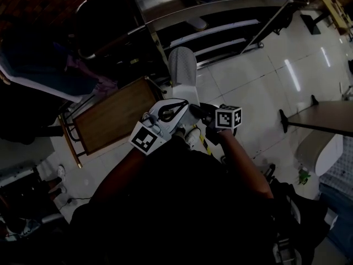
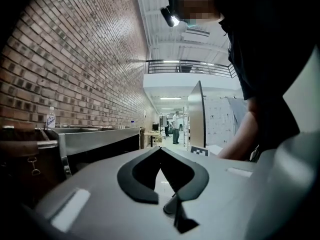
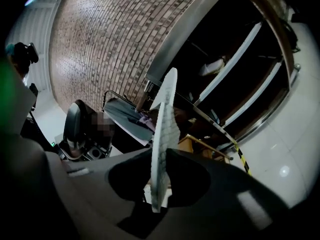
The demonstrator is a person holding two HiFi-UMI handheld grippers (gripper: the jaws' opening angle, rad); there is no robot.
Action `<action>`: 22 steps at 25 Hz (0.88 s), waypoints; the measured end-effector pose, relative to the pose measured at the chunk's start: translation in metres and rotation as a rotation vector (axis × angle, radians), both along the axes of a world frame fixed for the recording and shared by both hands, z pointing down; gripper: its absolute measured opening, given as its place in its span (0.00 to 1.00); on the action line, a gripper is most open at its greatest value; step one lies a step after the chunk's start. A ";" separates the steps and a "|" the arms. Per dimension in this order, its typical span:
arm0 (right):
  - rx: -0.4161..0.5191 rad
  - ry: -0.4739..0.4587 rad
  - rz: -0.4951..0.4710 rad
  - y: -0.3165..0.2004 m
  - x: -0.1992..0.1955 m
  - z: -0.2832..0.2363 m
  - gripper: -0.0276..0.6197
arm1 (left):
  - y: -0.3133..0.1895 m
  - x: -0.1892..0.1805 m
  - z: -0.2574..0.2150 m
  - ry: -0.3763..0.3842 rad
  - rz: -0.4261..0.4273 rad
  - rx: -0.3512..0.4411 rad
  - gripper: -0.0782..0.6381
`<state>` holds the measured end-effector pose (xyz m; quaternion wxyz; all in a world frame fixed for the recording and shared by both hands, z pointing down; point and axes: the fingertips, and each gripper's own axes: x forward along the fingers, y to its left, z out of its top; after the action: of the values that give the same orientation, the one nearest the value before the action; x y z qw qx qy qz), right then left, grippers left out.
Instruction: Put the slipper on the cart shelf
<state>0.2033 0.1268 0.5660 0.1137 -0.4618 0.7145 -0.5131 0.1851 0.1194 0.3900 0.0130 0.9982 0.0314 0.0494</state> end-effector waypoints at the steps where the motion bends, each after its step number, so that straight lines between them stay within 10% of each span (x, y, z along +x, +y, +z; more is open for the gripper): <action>1: -0.013 0.008 -0.002 -0.004 0.004 0.004 0.14 | -0.005 0.003 0.003 0.003 0.001 -0.006 0.11; 22: -0.188 0.056 -0.073 -0.114 0.048 0.035 0.15 | -0.118 0.047 0.026 0.076 0.037 -0.073 0.11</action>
<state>0.2516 0.0127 0.6012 0.0309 -0.4583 0.6824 -0.5687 0.2325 0.0012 0.4157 0.0473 0.9975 0.0521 0.0106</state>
